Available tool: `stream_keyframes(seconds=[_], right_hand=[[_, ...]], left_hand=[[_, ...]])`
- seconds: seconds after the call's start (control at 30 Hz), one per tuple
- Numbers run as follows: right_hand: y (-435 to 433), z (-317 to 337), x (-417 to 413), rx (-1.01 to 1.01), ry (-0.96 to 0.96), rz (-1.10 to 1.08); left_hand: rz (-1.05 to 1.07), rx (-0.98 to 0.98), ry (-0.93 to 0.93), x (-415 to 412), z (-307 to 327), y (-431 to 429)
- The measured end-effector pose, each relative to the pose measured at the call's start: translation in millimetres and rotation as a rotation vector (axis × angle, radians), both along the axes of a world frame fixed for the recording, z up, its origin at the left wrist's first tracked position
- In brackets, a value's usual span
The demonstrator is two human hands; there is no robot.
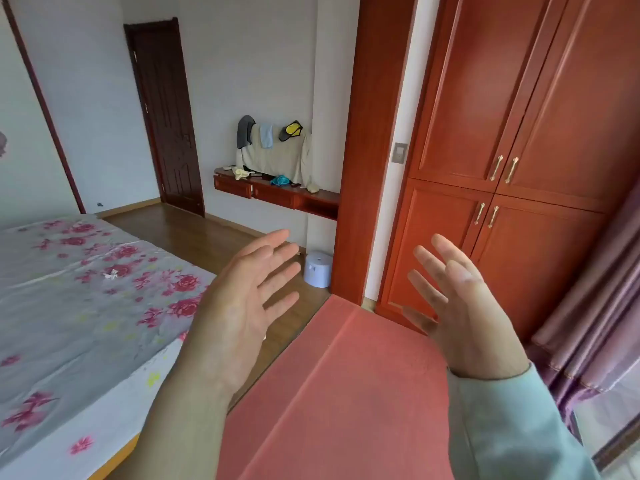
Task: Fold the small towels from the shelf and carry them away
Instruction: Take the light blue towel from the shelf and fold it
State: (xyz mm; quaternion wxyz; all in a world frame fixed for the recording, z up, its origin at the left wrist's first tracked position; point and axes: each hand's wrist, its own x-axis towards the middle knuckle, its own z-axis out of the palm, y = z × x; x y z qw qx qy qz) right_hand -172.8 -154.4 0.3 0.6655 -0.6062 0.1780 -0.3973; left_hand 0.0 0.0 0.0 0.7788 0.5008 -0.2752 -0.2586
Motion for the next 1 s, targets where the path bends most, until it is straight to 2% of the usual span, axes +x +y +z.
stream_keyframes(seconds=[0.23,0.43,1.0], right_hand=[[-57.8,-1.0,99.7,-0.014,0.070,-0.008],[-120.1,-12.1,180.5,0.002,0.056,0.031],[-383.6,2.8,419.6,-0.034,0.056,0.113]], left_hand=[[-0.037,0.035,-0.014,99.0,-3.6,-63.0],[-0.033,0.054,-0.052,170.3,-9.4,-122.8],[0.089,0.032,-0.041,391.5,3.2,-364.4]])
